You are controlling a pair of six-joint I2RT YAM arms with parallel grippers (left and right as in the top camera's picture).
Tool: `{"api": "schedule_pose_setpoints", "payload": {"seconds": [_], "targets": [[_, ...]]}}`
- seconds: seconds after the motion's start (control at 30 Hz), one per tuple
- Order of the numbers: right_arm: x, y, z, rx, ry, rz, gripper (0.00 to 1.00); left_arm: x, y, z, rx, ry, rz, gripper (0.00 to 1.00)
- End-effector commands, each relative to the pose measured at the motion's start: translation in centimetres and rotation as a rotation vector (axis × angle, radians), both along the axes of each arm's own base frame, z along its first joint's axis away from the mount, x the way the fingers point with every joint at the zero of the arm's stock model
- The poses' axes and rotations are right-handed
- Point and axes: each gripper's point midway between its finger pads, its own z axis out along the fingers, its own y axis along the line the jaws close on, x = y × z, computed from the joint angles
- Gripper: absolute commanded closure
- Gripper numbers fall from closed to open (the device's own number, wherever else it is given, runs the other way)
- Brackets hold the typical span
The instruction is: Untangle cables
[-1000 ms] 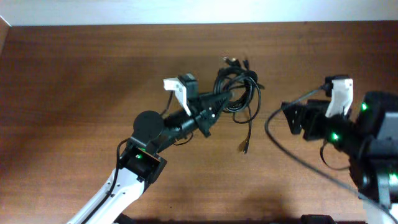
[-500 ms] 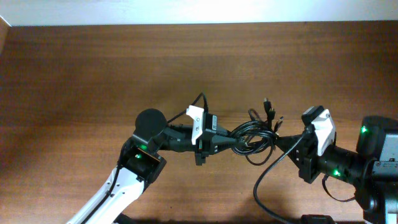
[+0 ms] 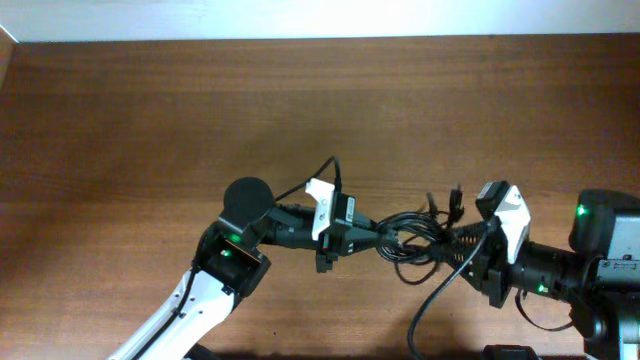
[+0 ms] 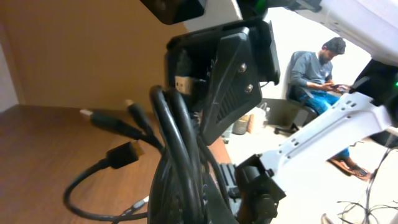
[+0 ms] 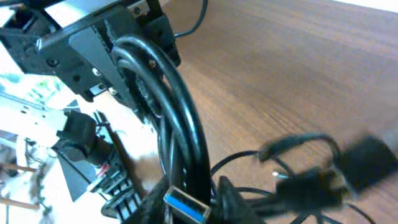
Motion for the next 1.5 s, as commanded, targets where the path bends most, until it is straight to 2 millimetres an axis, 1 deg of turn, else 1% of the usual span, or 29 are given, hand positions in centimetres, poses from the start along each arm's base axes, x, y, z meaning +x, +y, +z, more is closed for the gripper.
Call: {"api": "schedule_pose_setpoints", "payload": {"seconds": [0.0, 0.07, 0.1, 0.17, 0.2, 0.23, 0.27, 0.33, 0.4, 0.43, 0.5, 0.53, 0.57, 0.6, 0.67, 0.7, 0.77, 0.8, 0.83, 0.87, 0.9, 0.93, 1.0, 1.07, 1.1, 1.17, 1.3, 1.4, 1.47], "targets": [[-0.6, 0.3, 0.2, 0.014, 0.01, 0.019, 0.96, 0.7, -0.1, 1.1, -0.027, -0.06, 0.052, 1.0], [-0.4, -0.1, -0.3, -0.012, 0.021, -0.002, 0.96, 1.3, -0.1, 1.1, -0.028, -0.058, 0.083, 1.0], [-0.4, -0.4, -0.7, -0.031, 0.033, -0.018, 0.96, 2.4, -0.1, 1.2, -0.029, -0.026, 0.146, 1.0], [-0.5, -0.4, -0.9, -0.038, 0.048, -0.023, 0.96, 5.9, 0.4, 1.0, -0.033, 0.106, 0.345, 1.0], [-0.4, -0.8, -1.4, -0.065, 0.062, -0.046, 0.96, 9.0, 1.4, 0.0, -0.028, 0.25, 0.53, 1.0], [-0.5, -1.1, -1.8, -0.083, 0.075, -0.058, 0.96, 10.8, 2.4, -1.2, -0.02, 0.362, 0.654, 1.0], [-0.5, -1.4, -2.2, -0.104, 0.09, -0.074, 0.96, 12.1, 3.2, -2.4, -0.008, 0.447, 0.749, 1.0], [-0.5, -1.6, -2.5, -0.117, 0.096, -0.082, 0.96, 12.8, 4.0, -3.5, 0.007, 0.524, 0.819, 1.0], [-0.5, -1.6, -2.4, -0.117, 0.094, -0.082, 0.96, 12.7, 4.0, -4.0, 0.022, 0.541, 0.818, 1.0], [-0.5, -1.6, -2.4, -0.117, 0.094, -0.082, 0.96, 12.6, 4.0, -4.6, 0.043, 0.555, 0.822, 1.0], [-0.5, -1.6, -2.4, -0.117, 0.093, -0.083, 0.96, 12.4, 4.5, -6.9, 0.123, 0.61, 0.856, 1.0], [-0.5, -1.6, -2.4, -0.117, 0.094, -0.084, 0.96, 12.7, 5.5, -8.7, 0.166, 0.687, 0.93, 1.0], [0.7, -2.8, -3.0, -0.134, 0.157, -0.214, 0.96, 12.6, 7.0, -11.2, 0.221, 0.806, 1.031, 1.0], [1.9, -4.7, -3.7, -0.166, 0.219, -0.38, 0.96, 12.5, 7.7, -12.4, 0.26, 0.837, 1.072, 1.0], [3.1, -7.7, -4.6, -0.186, 0.307, -0.64, 0.96, 12.1, 8.0, -13.2, 0.297, 0.855, 1.085, 1.0], [3.3, -9.0, -4.9, -0.19, 0.343, -0.754, 0.96, 12.1, 8.0, -13.2, 0.297, 0.855, 1.084, 1.0], [3.4, -9.5, -5.0, -0.193, 0.352, -0.79, 0.96, 12.0, 7.7, -13.0, 0.292, 0.849, 1.065, 1.0], [3.3, -9.5, -5.1, -0.196, 0.353, -0.786, 0.87, 11.6, 6.2, -11.5, 0.281, 0.751, 0.948, 1.0], [3.0, -8.3, -4.9, -0.215, 0.313, -0.667, 0.6, 10.6, 4.0, -9.2, 0.257, 0.573, 0.774, 1.0], [2.5, -6.6, -4.5, -0.206, 0.266, -0.524, 0.44, 10.0, 3.4, -8.5, 0.265, 0.463, 0.706, 1.0], [2.1, -5.4, -4.0, -0.186, 0.235, -0.43, 0.33, 9.7, 3.3, -8.6, 0.284, 0.392, 0.682, 1.0], [1.7, -4.5, -3.6, -0.169, 0.201, -0.349, 0.31, 8.8, 2.7, -8.3, 0.296, 0.297, 0.606, 1.0], [1.1, -2.9, -2.7, -0.154, 0.105, -0.195, 0.31, 6.4, 1.4, -7.1, 0.263, 0.21, 0.427, 1.0], [1.0, -2.7, -2.6, -0.203, 0.007, -0.113, 0.31, 4.3, 0.5, -5.5, 0.203, 0.178, 0.281, 1.0], [0.6, -1.9, -2.0, -0.183, -0.047, -0.04, 0.31, 3.0, 0.2, -4.2, 0.159, 0.142, 0.197, 1.0], [0.3, -1.5, -1.7, -0.155, -0.046, -0.018, 0.31, 2.8, 0.0, -3.4, 0.129, 0.107, 0.18, 1.0], [-0.3, -0.8, -1.5, -0.106, -0.023, 0.016, 0.31, 2.6, 0.0, -2.7, 0.103, 0.075, 0.165, 1.0], [-0.6, -0.5, -1.4, -0.088, -0.008, 0.029, 0.31, 4.6, 0.2, -3.1, 0.118, 0.086, 0.283, 1.0], [-0.9, -0.4, -1.4, -0.075, 0.002, 0.038, 0.32, 4.7, 0.2, -3.1, 0.118, 0.086, 0.286, 1.0]]}}
